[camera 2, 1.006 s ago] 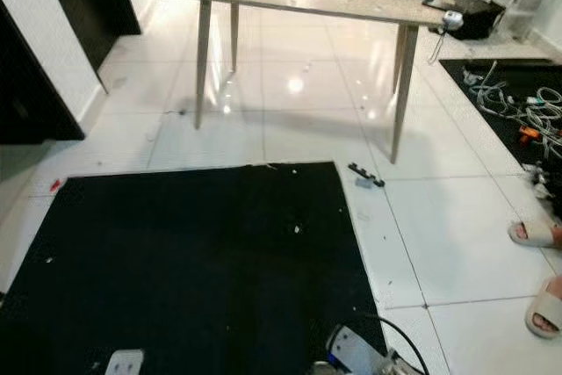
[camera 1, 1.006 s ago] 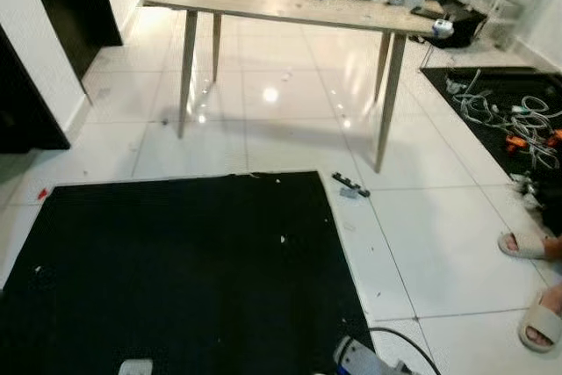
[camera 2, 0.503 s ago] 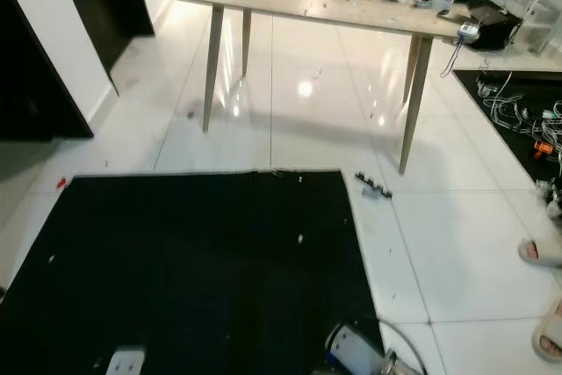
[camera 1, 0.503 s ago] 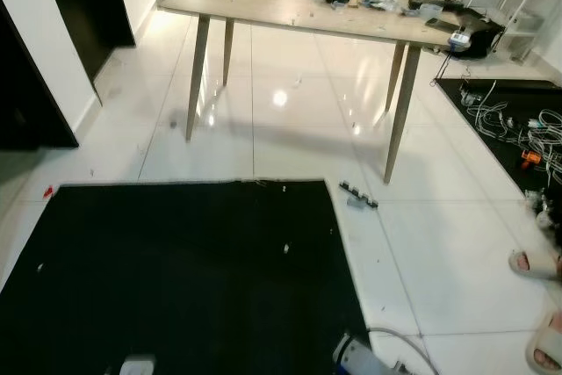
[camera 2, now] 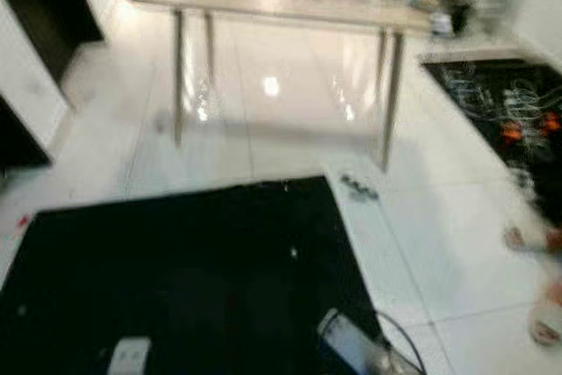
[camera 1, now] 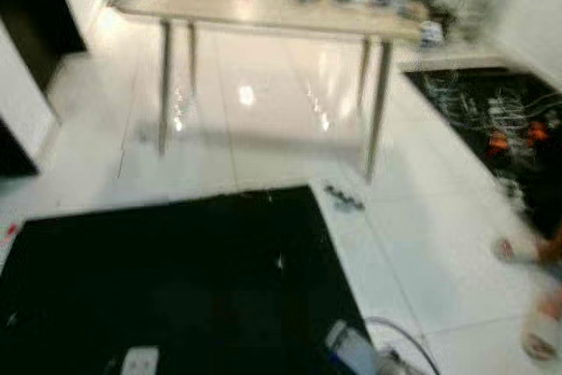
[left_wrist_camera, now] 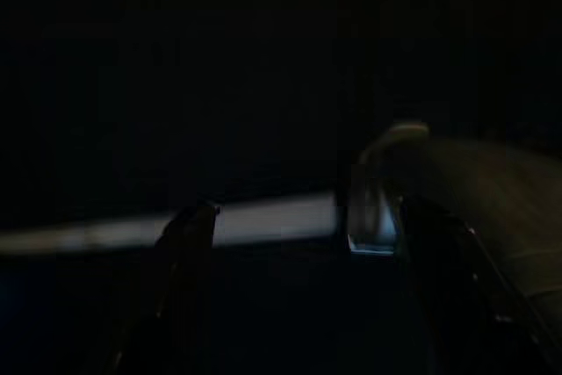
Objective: Picking trash to rubbish bin
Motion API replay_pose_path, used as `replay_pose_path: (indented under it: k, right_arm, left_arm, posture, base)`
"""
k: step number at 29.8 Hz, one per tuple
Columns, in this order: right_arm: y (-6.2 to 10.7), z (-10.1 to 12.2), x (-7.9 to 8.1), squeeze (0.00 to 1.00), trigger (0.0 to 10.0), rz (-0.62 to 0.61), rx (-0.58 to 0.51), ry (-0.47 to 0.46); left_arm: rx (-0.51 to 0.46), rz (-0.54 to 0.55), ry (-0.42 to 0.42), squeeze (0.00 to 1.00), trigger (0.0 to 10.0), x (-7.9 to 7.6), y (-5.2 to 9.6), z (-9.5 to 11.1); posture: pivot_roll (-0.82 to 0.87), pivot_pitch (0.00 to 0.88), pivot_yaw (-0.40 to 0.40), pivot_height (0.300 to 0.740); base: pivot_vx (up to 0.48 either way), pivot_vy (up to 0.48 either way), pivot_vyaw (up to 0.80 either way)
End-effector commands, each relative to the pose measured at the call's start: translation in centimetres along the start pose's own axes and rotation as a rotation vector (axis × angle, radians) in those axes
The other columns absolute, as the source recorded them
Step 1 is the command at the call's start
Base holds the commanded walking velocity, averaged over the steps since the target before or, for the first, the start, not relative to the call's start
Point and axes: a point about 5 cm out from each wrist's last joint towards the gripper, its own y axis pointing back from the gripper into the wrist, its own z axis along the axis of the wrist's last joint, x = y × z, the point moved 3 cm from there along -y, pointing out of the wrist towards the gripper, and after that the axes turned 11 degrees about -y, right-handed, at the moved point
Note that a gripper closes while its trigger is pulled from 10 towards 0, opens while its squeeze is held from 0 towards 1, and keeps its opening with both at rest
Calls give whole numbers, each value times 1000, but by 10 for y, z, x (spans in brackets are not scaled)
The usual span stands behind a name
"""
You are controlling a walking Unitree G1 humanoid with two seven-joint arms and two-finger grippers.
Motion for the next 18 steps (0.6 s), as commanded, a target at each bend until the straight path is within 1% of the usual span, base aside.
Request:
replay_pose_path:
  k: [1,8,10,12,14,16,18]
  right_arm:
    - [-1,-1,8,0,10000,23,-2,-2]
    - [-1,-3,10,0,10000,24,5,7]
    - [-2,-7,11,0,10000,29,24,43]
    - [-2,-9,12,0,10000,33,32,60]
    - [-2,-10,12,0,10000,31,33,56]
    - [-2,-10,11,0,10000,28,31,48]
    - [-2,-10,12,0,10000,23,28,41]
  left_arm:
    - [39,0,-3,0,10000,2,3,-12]
    - [36,-2,0,0,10000,0,3,-13]
    - [26,-3,-2,0,10000,-1,3,-11]
    - [16,-1,-2,0,10000,-1,2,-8]
    - [2,7,3,0,10000,2,2,-4]
    - [-32,25,11,0,10000,8,0,6]
    - [-77,52,18,0,10000,18,-2,19]
  posture:
    - [125,22,-14,740]
    - [126,25,-12,740]
    - [124,26,-15,740]
    - [124,26,-15,740]
    - [121,26,-17,740]
    - [118,27,-19,740]
    - [117,24,-21,740]
  base:
    - [315,0,0]
    - [314,0,0]
    - [319,0,-794]
    - [319,0,-788]
    - [319,0,-788]
    - [326,0,-788]
    - [334,0,-788]
